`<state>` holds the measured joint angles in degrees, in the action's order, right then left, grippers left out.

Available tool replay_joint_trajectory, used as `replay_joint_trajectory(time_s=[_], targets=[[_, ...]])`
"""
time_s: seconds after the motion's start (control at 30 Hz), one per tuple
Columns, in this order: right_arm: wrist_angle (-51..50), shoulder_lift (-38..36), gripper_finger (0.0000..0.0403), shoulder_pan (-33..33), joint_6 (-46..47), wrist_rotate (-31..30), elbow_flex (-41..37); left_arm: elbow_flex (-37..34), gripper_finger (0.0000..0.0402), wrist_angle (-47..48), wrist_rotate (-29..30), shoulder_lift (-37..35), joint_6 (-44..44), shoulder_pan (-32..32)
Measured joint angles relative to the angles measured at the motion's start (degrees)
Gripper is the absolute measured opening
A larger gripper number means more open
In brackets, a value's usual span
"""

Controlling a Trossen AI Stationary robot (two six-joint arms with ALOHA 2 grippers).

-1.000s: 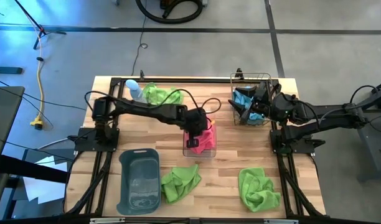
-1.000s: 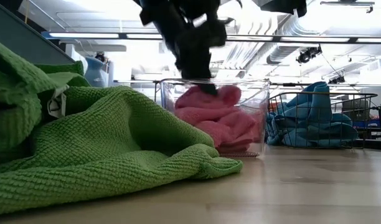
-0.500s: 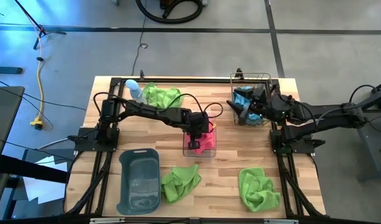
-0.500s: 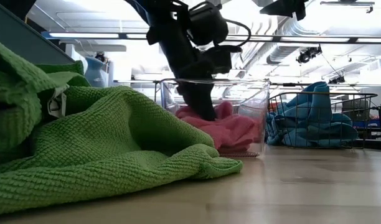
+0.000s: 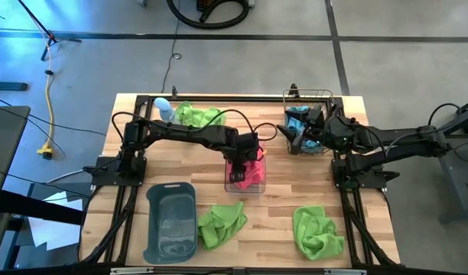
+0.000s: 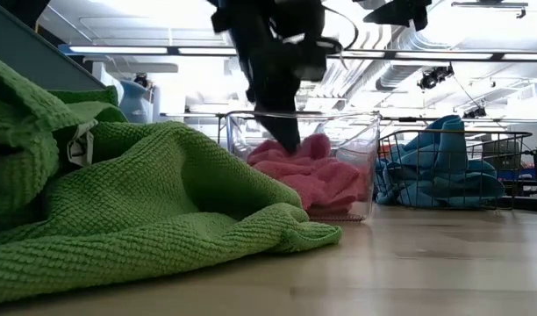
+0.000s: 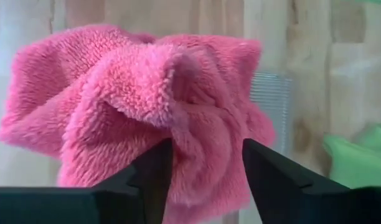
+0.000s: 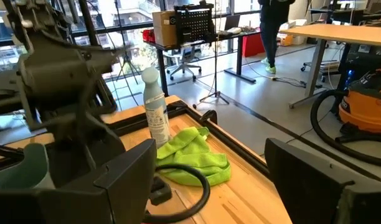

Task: Sort microfiber towel by color & place in baskets
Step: Put the pink microfiber cloth into the transparent bin, then put the top green microfiber cloth into the blue bin

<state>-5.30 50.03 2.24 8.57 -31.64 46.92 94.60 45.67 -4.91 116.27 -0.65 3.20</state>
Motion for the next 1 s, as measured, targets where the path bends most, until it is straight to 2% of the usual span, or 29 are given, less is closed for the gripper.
replay_joint_trajectory(time_s=[0.1, 0.33, 0.5, 0.6, 0.77, 1.0], targets=[[0.1, -0.2, 0.0296, 0.0, 0.0, -0.1, 0.0, 3.2, 0.0197, 4.6, -0.1, 0.0, -1.5, 0.4], [0.0, -1.0, 0.0296, 0.0, -1.7, -0.1, 0.0, 10.7, 0.0200, 15.1, 0.0, -0.4, -0.6, 1.8], [0.7, -2.6, 0.0296, 0.0, -2.6, -2.7, 0.0, 9.8, 0.0200, 15.8, 3.3, -7.8, 2.0, 2.6], [1.3, -3.8, 0.0296, 0.0, -2.6, -2.9, 0.0, 6.3, 0.0200, 10.7, 8.0, -15.1, 3.7, 2.8], [3.9, -4.3, 0.0296, 0.0, -2.6, -1.8, 0.0, -4.4, 0.0200, -2.0, 13.4, -29.1, 3.7, 2.8], [13.6, -2.7, 0.0296, 0.0, -2.5, 6.3, 0.0, -23.3, 0.0200, -24.4, 13.6, -46.9, 6.0, 2.8]])
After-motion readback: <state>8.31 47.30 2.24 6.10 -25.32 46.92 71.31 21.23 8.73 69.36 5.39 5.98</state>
